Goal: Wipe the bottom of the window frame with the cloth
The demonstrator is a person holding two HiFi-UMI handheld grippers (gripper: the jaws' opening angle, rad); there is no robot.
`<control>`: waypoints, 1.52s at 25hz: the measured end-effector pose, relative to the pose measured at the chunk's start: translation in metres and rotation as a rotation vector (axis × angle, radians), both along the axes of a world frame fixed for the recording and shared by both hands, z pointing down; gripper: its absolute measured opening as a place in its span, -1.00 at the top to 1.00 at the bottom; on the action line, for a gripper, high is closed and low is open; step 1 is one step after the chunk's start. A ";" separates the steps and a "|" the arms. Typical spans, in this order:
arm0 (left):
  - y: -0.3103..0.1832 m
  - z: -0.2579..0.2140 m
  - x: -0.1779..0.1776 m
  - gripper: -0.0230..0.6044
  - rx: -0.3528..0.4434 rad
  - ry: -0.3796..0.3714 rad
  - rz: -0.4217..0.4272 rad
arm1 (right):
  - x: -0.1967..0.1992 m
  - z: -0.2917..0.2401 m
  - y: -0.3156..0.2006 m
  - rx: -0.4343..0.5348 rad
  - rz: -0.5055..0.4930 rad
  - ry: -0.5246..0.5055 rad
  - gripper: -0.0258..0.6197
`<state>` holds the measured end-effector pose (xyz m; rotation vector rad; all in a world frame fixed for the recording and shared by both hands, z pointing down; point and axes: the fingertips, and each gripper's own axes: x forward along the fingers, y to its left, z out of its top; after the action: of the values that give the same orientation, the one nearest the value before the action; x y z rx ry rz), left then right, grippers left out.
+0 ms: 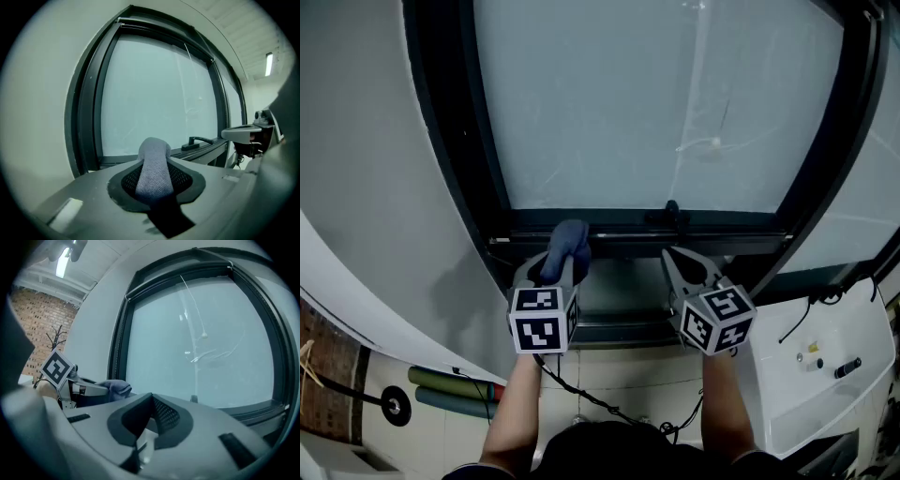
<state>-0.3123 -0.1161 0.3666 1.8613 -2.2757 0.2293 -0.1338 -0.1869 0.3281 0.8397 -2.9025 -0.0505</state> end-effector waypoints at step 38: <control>-0.081 0.043 -0.146 0.61 -0.251 -0.093 -0.490 | -0.016 -0.013 -0.042 0.035 -0.111 -0.034 0.92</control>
<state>-0.4582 -0.1976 0.4092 1.1539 -2.5377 0.5021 -0.1497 -0.2294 0.3149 0.6901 -2.9861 -0.0985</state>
